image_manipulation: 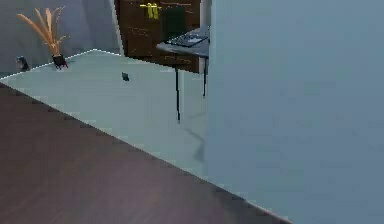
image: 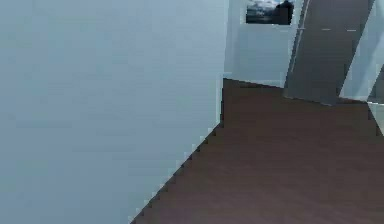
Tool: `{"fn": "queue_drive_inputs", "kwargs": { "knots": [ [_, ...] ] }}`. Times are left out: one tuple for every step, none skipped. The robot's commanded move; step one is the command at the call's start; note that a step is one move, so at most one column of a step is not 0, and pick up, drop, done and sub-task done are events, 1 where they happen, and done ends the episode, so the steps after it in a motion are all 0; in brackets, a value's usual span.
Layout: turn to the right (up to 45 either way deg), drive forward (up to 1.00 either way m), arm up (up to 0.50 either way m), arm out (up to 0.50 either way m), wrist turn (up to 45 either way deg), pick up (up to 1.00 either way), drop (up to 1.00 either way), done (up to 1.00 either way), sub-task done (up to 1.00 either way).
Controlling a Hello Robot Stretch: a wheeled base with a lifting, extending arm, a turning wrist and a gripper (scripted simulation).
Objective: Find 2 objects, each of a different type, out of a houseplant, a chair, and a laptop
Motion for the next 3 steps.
{"fn": "queue_drive_inputs", "kwargs": {
  "knots": [
    [45.0,0.0,0.0,0.0,0.0,0.0,0.0,0.0,0.0],
    [33.0,0.0,0.0,0.0,0.0,0.0,0.0,0.0,0.0],
    [0.0,0.85,0.0,0.0,0.0,0.0,0.0,0.0,0.0]
  ]
}}
